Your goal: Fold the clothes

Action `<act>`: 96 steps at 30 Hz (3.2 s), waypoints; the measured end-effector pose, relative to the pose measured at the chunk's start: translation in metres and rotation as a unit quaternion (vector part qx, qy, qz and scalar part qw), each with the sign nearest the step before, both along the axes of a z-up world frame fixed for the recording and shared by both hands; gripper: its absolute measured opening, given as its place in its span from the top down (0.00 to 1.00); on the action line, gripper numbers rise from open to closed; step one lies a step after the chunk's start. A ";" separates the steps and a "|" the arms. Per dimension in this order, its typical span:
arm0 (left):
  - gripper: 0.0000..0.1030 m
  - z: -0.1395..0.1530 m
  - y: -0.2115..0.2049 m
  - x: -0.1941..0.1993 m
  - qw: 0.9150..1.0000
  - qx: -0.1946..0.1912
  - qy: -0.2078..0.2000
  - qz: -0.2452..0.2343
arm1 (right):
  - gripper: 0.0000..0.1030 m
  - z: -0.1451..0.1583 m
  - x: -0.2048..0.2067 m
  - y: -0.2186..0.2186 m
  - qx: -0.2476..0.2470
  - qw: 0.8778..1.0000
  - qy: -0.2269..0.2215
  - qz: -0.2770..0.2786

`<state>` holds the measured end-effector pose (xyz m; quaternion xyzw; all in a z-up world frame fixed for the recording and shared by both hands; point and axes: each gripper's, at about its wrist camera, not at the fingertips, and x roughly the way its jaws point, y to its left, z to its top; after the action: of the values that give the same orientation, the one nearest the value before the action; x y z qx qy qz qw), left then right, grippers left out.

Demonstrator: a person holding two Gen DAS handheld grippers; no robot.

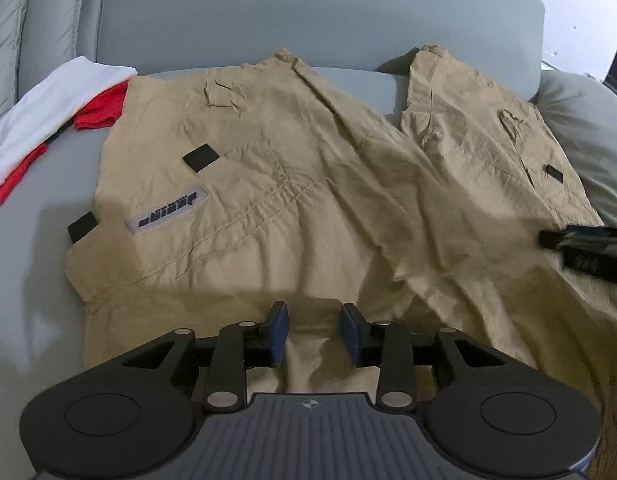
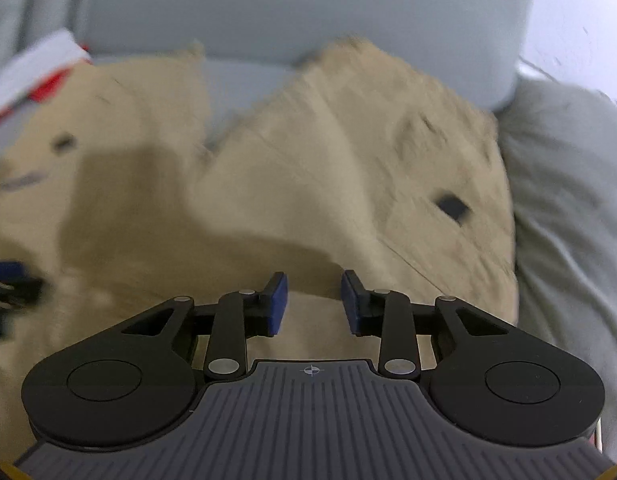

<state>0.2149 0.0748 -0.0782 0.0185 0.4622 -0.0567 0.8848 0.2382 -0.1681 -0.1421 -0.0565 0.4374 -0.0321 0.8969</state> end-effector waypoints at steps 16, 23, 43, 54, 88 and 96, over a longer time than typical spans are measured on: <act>0.57 0.056 0.005 -0.094 1.000 -0.020 -0.005 -0.012 | 0.47 0.078 -0.117 -0.094 0.194 0.969 -0.002 -0.153; 0.56 0.020 -0.025 -0.142 0.997 0.011 0.009 -0.071 | 0.47 0.060 -0.178 -0.023 0.178 0.982 0.042 -0.042; 0.45 0.045 -0.005 -0.180 0.997 -0.059 -0.049 -0.022 | 0.51 0.095 -0.239 0.022 0.117 0.993 -0.010 0.017; 0.36 0.010 -0.008 -0.164 1.000 -0.024 0.012 -0.010 | 0.55 0.084 -0.213 0.026 0.082 0.996 -0.028 0.010; 0.34 0.088 -0.106 -0.166 0.972 -0.176 0.058 -0.142 | 0.21 0.179 -0.269 -0.198 0.532 0.831 -0.014 -0.162; 0.33 0.089 -0.136 -0.153 0.973 -0.128 -0.027 -0.192 | 0.21 0.129 -0.253 -0.224 0.640 0.726 -0.171 -0.185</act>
<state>0.0621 -0.0612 0.0104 -0.0047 0.4151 -0.2837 0.8644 -0.0145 -0.3918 -0.0129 0.6195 0.1946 0.0809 0.7562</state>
